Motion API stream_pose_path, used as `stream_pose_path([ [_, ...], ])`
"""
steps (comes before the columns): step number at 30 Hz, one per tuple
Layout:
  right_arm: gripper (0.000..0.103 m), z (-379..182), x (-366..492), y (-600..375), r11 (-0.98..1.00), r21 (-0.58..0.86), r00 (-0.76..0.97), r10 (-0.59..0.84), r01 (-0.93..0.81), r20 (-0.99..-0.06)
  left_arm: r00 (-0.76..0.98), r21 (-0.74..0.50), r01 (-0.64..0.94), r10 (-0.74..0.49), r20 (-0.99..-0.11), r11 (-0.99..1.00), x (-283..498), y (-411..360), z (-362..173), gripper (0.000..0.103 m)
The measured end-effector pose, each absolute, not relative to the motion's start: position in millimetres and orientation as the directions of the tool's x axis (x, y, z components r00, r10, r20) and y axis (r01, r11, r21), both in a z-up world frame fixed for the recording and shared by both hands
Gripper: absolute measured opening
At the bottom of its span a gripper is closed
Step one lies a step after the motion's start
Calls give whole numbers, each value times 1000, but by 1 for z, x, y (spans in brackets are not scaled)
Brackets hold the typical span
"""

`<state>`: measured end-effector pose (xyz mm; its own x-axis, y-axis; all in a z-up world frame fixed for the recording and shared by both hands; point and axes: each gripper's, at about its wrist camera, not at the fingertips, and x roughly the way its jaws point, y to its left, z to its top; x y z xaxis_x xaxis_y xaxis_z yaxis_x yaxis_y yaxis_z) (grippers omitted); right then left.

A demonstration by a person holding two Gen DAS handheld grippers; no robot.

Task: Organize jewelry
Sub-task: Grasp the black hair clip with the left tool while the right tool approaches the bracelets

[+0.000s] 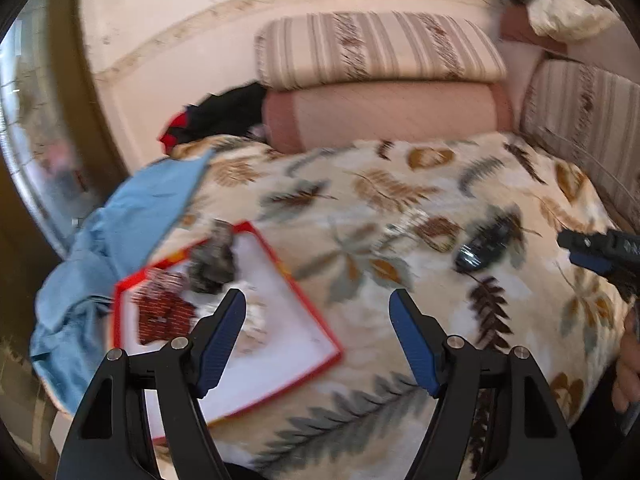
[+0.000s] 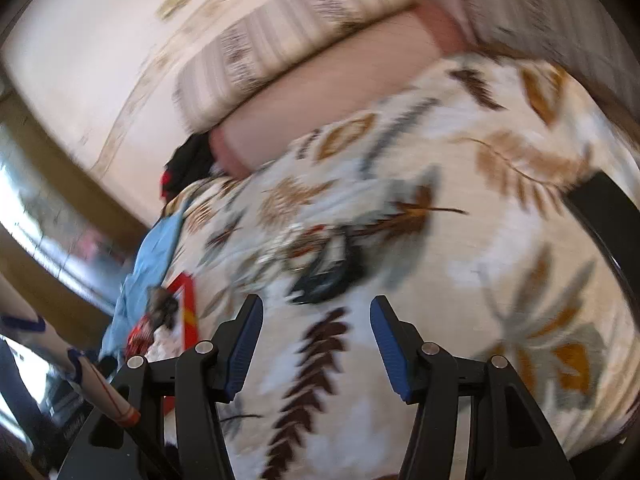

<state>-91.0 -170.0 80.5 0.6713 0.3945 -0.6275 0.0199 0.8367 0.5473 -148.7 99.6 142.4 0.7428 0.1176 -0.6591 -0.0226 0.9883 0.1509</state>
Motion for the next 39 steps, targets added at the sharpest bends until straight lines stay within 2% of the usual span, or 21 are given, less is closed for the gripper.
stream_pose_path([
  [7,62,52,-80,-201,783,611,645,408,118,-646,691,90,123,-20,-723,988,-136,67,120,74],
  [9,62,49,-78,-203,774,621,642,415,124,-645,681,86,176,-58,-730,981,-130,55,116,76],
  [11,62,47,-77,-206,769,627,647,415,127,-640,670,58,251,-131,-731,966,-124,42,114,85],
  [14,62,44,-78,-211,764,632,652,414,131,-635,647,51,352,-204,-735,935,-105,19,107,88],
  [23,63,35,-74,-221,758,639,650,420,134,-633,530,62,506,-253,-809,861,-24,-34,61,88],
  [28,63,29,-66,-224,753,644,641,430,133,-636,499,107,533,-210,-841,840,10,-52,39,88],
  [34,63,25,-60,-226,748,651,633,444,129,-634,472,82,549,-228,-852,832,32,-64,22,88],
  [36,63,25,-58,-226,746,654,631,448,128,-634,471,44,536,-255,-844,843,33,-62,21,76],
  [37,63,25,-58,-226,746,654,631,448,128,-634,469,23,529,-270,-841,848,34,-61,21,59],
  [38,63,25,-57,-226,746,654,631,448,128,-634,468,6,514,-275,-840,858,33,-59,21,52],
  [39,63,24,-57,-227,745,655,631,448,129,-634,473,-8,498,-280,-836,867,33,-57,21,51],
])
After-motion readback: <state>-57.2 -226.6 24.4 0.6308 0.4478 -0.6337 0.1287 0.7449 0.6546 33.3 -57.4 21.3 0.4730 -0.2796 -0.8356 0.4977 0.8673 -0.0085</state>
